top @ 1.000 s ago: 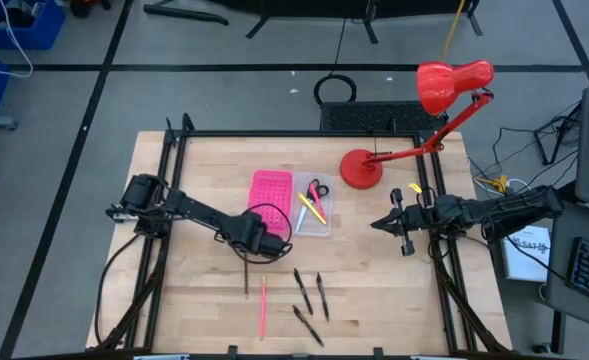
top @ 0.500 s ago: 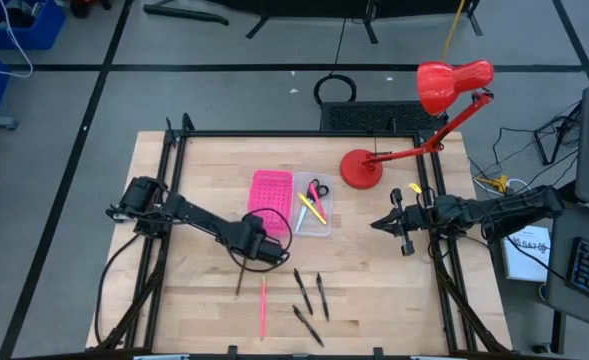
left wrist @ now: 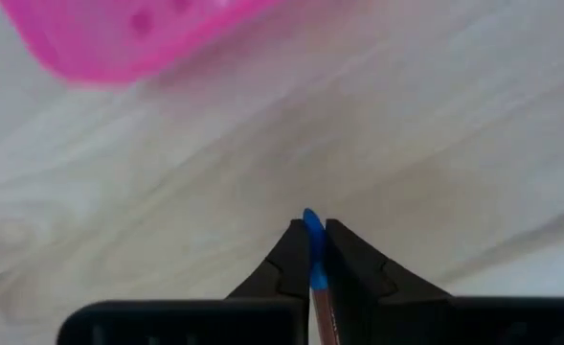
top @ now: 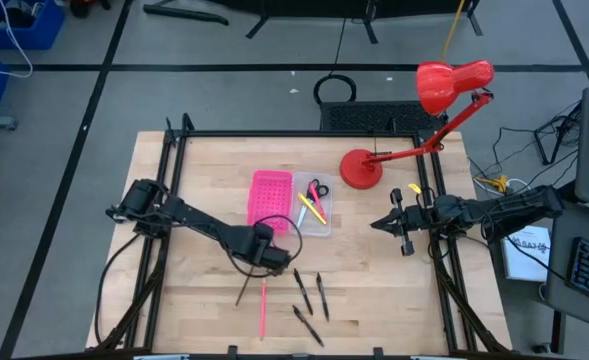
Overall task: Pick & place school supplies into a supply box
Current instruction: Put the brown supply into the pink supply box
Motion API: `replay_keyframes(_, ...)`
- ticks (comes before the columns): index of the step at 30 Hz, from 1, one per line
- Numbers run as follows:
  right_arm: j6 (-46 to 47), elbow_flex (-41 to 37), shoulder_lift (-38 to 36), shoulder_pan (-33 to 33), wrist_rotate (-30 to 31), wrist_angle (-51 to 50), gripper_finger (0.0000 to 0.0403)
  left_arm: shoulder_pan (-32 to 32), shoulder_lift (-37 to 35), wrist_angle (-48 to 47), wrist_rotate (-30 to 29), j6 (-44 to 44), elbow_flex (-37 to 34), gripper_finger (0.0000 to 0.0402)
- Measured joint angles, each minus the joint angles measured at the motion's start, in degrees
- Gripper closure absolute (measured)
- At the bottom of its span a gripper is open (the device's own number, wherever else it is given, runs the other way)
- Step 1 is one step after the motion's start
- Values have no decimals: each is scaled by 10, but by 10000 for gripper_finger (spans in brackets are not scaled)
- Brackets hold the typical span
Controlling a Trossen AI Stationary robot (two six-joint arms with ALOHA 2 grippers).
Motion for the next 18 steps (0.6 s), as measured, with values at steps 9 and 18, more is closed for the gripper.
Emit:
replay_keyframes(9,1,0,0,0,0,6,403,63,-1,-13,-46,144,163,380)
replay_keyframes(18,-16,0,0,0,0,9,403,208,-3,44,-105,183,213,380)
